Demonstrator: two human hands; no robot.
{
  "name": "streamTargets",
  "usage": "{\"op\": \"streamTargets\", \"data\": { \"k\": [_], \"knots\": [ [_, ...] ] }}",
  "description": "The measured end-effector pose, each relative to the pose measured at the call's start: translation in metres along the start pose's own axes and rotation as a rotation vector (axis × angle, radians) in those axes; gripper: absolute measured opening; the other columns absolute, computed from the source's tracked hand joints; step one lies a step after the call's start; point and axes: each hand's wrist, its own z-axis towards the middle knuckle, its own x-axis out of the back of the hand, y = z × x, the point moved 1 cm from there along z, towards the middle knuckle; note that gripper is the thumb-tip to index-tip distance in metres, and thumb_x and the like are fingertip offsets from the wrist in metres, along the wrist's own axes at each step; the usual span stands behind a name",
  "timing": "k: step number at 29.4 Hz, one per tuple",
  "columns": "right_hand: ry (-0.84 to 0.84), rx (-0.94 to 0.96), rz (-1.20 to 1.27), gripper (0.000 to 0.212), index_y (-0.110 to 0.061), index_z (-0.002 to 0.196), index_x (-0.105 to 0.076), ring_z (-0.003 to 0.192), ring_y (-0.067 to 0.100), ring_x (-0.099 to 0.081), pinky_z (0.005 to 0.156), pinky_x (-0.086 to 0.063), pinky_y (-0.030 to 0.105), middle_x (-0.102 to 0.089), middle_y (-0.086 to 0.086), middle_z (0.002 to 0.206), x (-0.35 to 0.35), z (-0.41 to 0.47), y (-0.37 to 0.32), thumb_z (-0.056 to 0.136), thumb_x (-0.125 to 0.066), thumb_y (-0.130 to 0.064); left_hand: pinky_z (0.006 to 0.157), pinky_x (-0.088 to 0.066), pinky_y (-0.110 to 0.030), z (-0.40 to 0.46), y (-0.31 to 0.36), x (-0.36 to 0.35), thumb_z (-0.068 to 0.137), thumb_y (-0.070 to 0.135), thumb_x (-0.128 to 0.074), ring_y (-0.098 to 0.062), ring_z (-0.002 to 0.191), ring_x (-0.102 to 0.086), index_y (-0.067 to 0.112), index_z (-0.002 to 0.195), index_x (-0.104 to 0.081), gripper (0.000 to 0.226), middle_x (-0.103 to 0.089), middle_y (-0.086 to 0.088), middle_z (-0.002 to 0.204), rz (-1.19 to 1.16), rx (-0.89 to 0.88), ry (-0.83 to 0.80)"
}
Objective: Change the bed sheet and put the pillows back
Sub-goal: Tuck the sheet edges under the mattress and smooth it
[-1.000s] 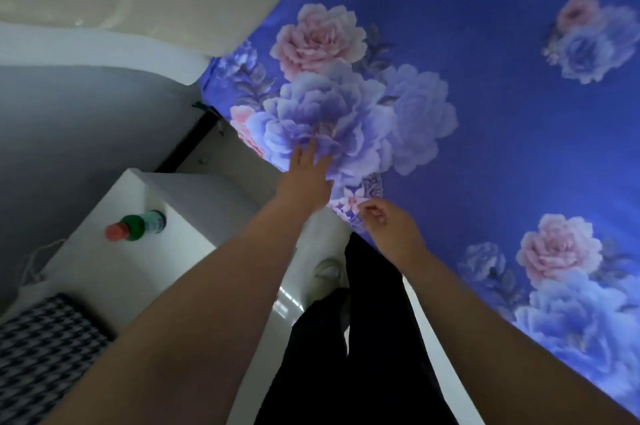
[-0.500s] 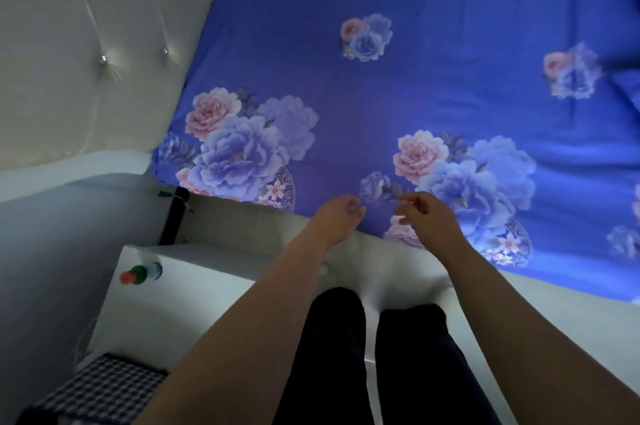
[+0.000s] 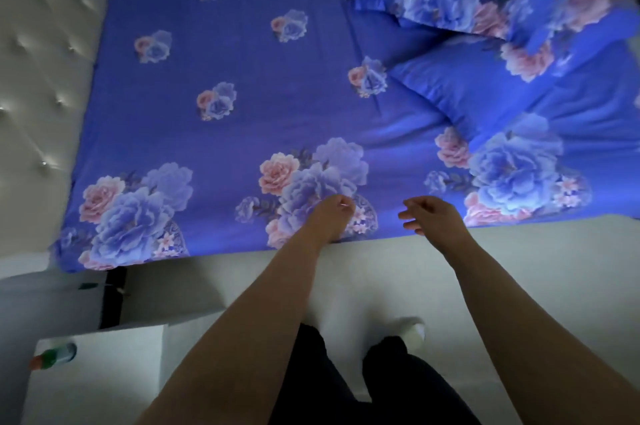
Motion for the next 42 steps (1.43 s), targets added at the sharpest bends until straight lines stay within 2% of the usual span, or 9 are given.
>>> {"op": "streamTargets", "data": {
  "k": [2,5,11,18,22,24,28,35,42],
  "knots": [
    [0.051,-0.015,0.046,0.019,-0.004,0.107,-0.062,0.065,0.014,-0.061,0.050,-0.044,0.013,-0.068,0.013,0.092,0.060,-0.006,0.010,0.096,-0.051,-0.014,0.078,-0.038,-0.017,-0.006,0.049,-0.045,0.096,0.023,-0.048,-0.022,0.102,-0.061,0.012,0.111,-0.063,0.024,-0.065,-0.011,0.112,0.010,-0.098,-0.053],
    [0.133,-0.043,0.118,0.019,-0.003,0.106,-0.062,0.069,0.019,-0.063,0.058,-0.044,0.019,-0.069,0.013,0.092,0.137,-0.010,0.023,0.095,-0.053,-0.015,0.057,-0.034,-0.015,-0.012,0.111,-0.104,0.096,0.023,-0.050,-0.024,0.080,-0.060,0.016,0.097,-0.061,0.013,-0.065,-0.018,0.097,0.024,-0.177,-0.120],
    [0.214,-0.088,0.265,0.016,-0.007,0.101,-0.064,0.073,0.021,-0.063,0.064,-0.043,0.026,-0.070,0.012,0.091,0.235,0.000,0.042,0.094,-0.053,-0.016,0.072,-0.039,-0.025,0.007,0.201,-0.179,0.096,0.021,-0.051,-0.028,0.108,-0.060,0.005,0.114,-0.060,0.025,-0.064,-0.015,0.118,0.083,-0.237,-0.221],
    [0.332,-0.133,0.335,0.014,-0.012,0.099,-0.064,0.066,0.015,-0.063,0.063,-0.046,0.023,-0.070,0.004,0.084,0.355,0.067,0.066,0.093,-0.052,-0.017,0.089,-0.044,-0.029,0.082,0.309,-0.263,0.095,0.014,-0.051,-0.029,0.108,-0.060,0.002,0.109,-0.060,0.021,-0.065,-0.017,0.114,0.128,-0.317,-0.324],
    [0.398,-0.188,0.397,0.015,-0.009,0.100,-0.063,0.065,0.017,-0.060,0.060,-0.044,0.024,-0.068,0.007,0.083,0.431,0.126,0.075,0.094,-0.052,-0.017,0.072,-0.043,-0.018,0.137,0.379,-0.314,0.095,0.012,-0.049,-0.030,0.100,-0.062,0.000,0.106,-0.062,0.020,-0.066,-0.019,0.108,0.257,-0.393,-0.383],
    [0.426,-0.214,0.438,0.015,-0.009,0.101,-0.062,0.063,0.016,-0.060,0.059,-0.043,0.024,-0.068,0.007,0.083,0.465,0.150,0.080,0.094,-0.052,-0.017,0.083,-0.043,-0.027,0.158,0.413,-0.334,0.095,0.011,-0.049,-0.030,0.101,-0.062,-0.001,0.106,-0.061,0.020,-0.066,-0.019,0.111,0.321,-0.426,-0.413],
    [0.459,-0.283,0.505,0.016,-0.010,0.104,-0.062,0.065,0.018,-0.060,0.061,-0.043,0.026,-0.068,0.006,0.085,0.527,0.182,0.096,0.094,-0.052,-0.017,0.090,-0.048,-0.038,0.193,0.475,-0.372,0.094,0.014,-0.051,-0.032,0.102,-0.062,0.004,0.105,-0.062,0.018,-0.066,-0.017,0.111,0.300,-0.392,-0.408],
    [0.429,-0.385,0.543,0.020,-0.005,0.110,-0.060,0.064,0.018,-0.059,0.057,-0.042,0.025,-0.067,0.007,0.084,0.638,0.239,0.140,0.095,-0.051,-0.015,0.088,-0.040,-0.019,0.233,0.553,-0.454,0.093,0.016,-0.054,-0.021,0.111,-0.060,0.006,0.115,-0.061,0.025,-0.065,-0.009,0.118,0.341,-0.345,-0.390],
    [0.299,-0.482,0.417,0.020,-0.003,0.109,-0.060,0.059,0.017,-0.056,0.055,-0.040,0.024,-0.065,0.013,0.093,0.760,0.287,0.205,0.094,-0.050,-0.013,0.084,-0.038,-0.017,0.251,0.614,-0.554,0.093,0.021,-0.056,-0.015,0.106,-0.059,0.011,0.119,-0.059,0.028,-0.063,-0.003,0.122,0.371,-0.228,-0.287]
  ]
}}
